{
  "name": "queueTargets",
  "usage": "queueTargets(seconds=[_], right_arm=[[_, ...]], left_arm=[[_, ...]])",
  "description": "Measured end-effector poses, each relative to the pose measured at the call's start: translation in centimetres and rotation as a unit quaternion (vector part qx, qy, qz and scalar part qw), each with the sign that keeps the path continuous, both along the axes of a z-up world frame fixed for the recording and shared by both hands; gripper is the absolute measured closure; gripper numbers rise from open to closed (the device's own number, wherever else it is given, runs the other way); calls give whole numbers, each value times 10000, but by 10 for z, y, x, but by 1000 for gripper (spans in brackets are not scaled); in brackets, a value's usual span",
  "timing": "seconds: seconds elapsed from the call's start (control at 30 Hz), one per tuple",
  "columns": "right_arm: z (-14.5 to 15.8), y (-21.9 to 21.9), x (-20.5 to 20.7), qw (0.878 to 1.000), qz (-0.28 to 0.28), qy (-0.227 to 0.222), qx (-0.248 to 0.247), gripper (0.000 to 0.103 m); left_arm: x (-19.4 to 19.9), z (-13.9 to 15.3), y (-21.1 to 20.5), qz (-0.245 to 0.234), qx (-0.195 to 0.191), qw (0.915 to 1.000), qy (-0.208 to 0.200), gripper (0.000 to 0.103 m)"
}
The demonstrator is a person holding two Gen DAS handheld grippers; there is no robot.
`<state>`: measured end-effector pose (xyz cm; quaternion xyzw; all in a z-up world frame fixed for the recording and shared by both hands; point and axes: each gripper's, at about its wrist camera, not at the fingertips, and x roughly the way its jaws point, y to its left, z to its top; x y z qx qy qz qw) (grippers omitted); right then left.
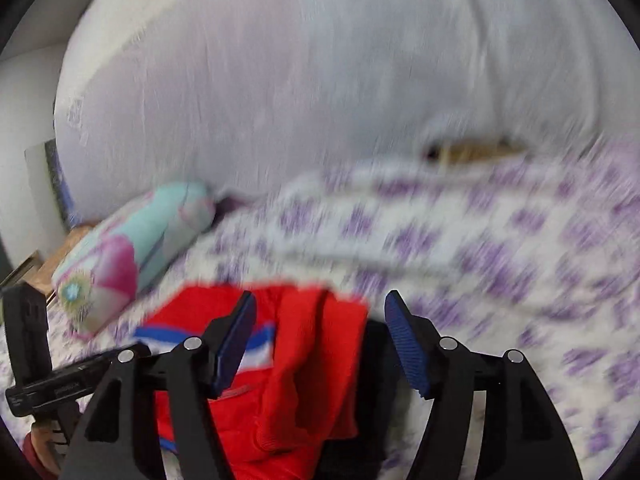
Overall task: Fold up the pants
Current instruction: 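Carry the folded red top with both tools and lay it onto the black garment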
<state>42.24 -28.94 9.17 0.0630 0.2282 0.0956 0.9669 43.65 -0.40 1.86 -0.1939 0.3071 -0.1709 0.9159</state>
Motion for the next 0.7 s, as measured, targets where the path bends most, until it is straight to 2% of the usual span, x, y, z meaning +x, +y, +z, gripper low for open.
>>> queueTargets(seconds=[0.07, 0.13, 0.17, 0.2, 0.27, 0.3, 0.37, 0.4, 0.43, 0.5, 0.53, 0.6, 0.63, 0.7], right_arm=[[16, -1, -9, 9990, 179, -343, 236, 30], [22, 4, -9, 9967, 524, -379, 499, 25], [19, 10, -6, 9957, 672, -251, 595, 24], [16, 14, -1, 9941, 834, -105, 682, 25], [-5, 21, 18, 9903, 1081, 323, 815, 24], [-14, 23, 25, 9902, 1048, 508, 774, 24], [-47, 17, 46, 9883, 873, 1031, 702, 23], [-59, 10, 50, 9892, 725, 1082, 674, 23], [-65, 5, 51, 9893, 798, 970, 737, 23], [-60, 6, 46, 9890, 805, 990, 747, 23], [-55, 6, 44, 9893, 726, 982, 794, 23], [-44, 5, 31, 9912, 632, 662, 960, 22], [-37, 5, 25, 9930, 594, 493, 897, 18], [-25, 12, 15, 9986, 304, 124, 426, 3]], left_arm=[[-6, 10, 6, 86, -156, 9998, -132, 46], [-16, 24, 1, -45, -127, 9986, -513, 45], [-18, 28, -1, -125, -116, 9975, -686, 43], [-24, 33, -6, -242, -82, 9960, -857, 37], [-28, 36, -22, -523, 129, 9939, -960, 27], [-27, 33, -31, -613, 261, 9939, -884, 20], [-10, 10, -49, -672, 799, 9939, -346, 18], [-3, 2, -52, -644, 957, 9931, -223, 18], [1, -8, -57, -549, 1282, 9901, -185, 18], [-4, -8, -66, -478, 1728, 9833, -315, 17], [-9, -5, -66, -420, 1755, 9828, -398, 17], [-23, 8, -57, -342, 1412, 9868, -709, 17], [-29, 17, -50, -222, 1233, 9880, -899, 17], [-32, 26, -40, 121, 1176, 9871, -1076, 6]])
